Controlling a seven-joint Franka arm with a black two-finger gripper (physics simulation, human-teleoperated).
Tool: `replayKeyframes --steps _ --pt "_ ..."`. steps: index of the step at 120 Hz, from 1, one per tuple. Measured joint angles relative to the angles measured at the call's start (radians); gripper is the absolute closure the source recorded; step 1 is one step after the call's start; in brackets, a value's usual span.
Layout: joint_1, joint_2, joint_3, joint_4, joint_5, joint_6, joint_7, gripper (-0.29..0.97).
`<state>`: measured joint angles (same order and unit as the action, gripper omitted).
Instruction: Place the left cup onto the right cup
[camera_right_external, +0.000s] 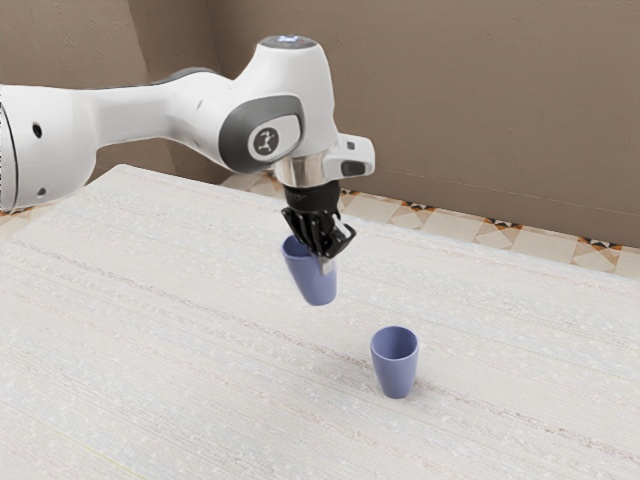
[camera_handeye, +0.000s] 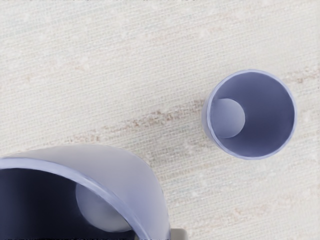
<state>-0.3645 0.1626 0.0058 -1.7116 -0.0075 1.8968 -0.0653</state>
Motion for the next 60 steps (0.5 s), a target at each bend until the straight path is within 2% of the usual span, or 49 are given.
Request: replayKeyframes --steps 60 --pt "-0.051 0.047 -0.023 0.045 0.0 0.005 -0.002 0.78"
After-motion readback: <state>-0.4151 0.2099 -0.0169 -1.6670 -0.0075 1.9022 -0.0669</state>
